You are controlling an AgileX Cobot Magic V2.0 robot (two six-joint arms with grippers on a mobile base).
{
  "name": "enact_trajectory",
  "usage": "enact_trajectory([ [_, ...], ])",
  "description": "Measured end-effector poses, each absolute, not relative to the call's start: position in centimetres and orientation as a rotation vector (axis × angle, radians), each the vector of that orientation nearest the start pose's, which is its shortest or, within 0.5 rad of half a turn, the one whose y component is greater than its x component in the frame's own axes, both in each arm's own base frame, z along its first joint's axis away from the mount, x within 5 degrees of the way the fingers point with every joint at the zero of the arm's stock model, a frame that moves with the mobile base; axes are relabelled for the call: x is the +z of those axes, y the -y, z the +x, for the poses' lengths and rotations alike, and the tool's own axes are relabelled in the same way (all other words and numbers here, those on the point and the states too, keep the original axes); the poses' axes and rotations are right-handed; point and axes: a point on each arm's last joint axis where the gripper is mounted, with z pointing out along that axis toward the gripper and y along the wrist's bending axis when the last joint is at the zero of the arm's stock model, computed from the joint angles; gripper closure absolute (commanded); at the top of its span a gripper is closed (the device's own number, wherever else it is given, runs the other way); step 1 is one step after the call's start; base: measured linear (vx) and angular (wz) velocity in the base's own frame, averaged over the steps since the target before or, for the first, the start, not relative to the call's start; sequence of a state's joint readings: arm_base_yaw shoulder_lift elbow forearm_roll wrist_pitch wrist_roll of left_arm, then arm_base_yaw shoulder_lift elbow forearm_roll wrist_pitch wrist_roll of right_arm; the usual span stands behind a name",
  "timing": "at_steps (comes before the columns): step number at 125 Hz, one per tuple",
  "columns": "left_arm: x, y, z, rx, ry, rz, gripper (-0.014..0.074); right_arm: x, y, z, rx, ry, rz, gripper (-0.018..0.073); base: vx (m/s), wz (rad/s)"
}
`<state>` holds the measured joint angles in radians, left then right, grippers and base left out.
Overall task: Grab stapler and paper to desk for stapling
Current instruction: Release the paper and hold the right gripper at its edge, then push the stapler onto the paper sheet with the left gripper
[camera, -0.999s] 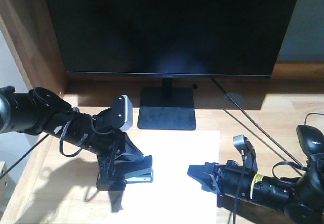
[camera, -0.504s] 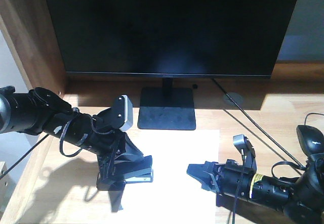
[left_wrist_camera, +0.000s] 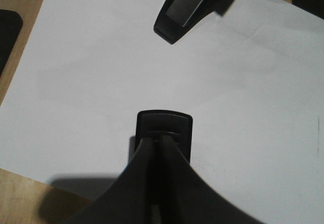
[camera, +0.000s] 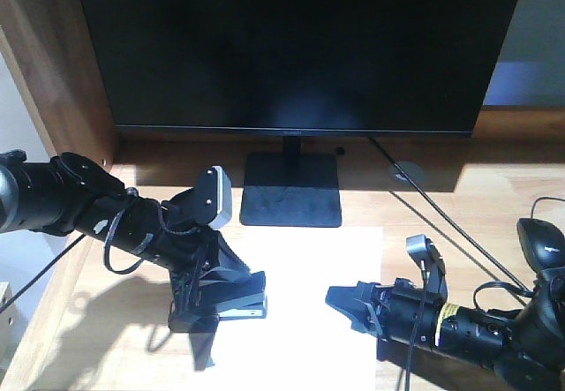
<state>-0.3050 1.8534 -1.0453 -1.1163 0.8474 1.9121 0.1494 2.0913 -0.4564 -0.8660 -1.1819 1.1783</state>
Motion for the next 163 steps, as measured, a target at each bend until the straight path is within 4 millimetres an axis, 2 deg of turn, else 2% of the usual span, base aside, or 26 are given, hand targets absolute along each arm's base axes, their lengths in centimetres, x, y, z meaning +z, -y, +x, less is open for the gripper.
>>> enact_trajectory([
  [55,17.1,16.3,31.0,-0.76,-1.851,1.597,0.0603,6.5,-10.2,24.5,1.346,-2.228,0.169,0.0562,0.0,0.0],
  [98,13.2,16.8,31.5,-0.903,-1.926,1.569,0.0603,6.5,-10.2,24.5,1.346,-2.228,0.169,0.0562,0.0,0.0],
  [113,12.6,17.1,31.5,-0.977,-1.927,1.558,0.0603,6.5,-10.2,24.5,1.346,-2.228,0.169,0.0562,0.0,0.0],
  [163,13.1,17.1,31.5,-0.964,-1.91,1.573,0.0603,6.5,-10.2,24.5,1.345,-2.229,0.169,0.0562,0.0,0.0],
])
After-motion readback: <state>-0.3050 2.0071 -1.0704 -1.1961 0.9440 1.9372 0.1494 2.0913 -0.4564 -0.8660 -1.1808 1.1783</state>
